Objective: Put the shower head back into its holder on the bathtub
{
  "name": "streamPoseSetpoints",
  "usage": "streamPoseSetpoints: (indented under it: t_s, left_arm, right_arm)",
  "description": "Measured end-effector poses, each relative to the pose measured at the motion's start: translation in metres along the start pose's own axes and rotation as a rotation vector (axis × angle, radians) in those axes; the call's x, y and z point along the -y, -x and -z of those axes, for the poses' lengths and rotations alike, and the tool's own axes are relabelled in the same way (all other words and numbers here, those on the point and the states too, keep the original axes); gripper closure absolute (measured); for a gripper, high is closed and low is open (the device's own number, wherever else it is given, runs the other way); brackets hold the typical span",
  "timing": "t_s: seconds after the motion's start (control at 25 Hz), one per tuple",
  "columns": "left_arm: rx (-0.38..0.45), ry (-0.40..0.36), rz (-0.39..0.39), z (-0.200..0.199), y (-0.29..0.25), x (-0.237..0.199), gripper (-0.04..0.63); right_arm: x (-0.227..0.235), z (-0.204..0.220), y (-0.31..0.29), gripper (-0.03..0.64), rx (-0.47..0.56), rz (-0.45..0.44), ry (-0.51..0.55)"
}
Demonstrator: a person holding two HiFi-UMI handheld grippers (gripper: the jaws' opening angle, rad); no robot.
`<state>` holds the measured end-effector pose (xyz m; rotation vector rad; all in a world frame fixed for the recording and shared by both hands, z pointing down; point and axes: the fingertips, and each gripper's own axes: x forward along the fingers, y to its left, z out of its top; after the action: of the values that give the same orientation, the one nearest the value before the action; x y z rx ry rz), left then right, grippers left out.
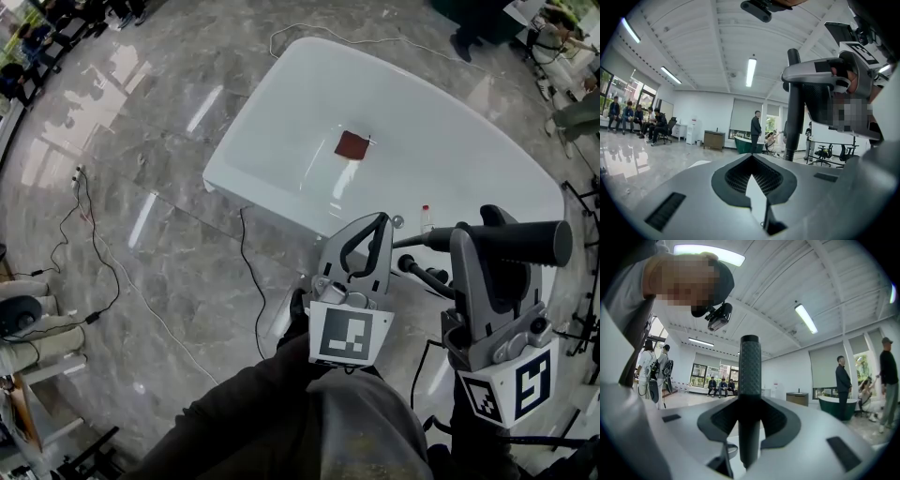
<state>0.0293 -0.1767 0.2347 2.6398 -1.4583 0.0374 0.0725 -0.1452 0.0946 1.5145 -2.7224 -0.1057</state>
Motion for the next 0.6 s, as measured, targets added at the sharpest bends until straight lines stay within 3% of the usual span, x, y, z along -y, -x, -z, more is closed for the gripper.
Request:
streamPoseSetpoints:
  t_s: [0.24, 0.6]
  left_arm:
    - [-0.001, 0.004, -0.002, 0.001, 0.001, -0.006, 0.592]
    - [-0.017, 0.001, 0.026, 0.008, -0.005, 0.003, 0.592]
  right_arm:
    - [-0.001, 0.032, 0.0, 0.482, -0.061, 0.009, -0.03]
    - [0.01, 0.057, 0.008, 0.48, -0.072, 0.051, -0.071]
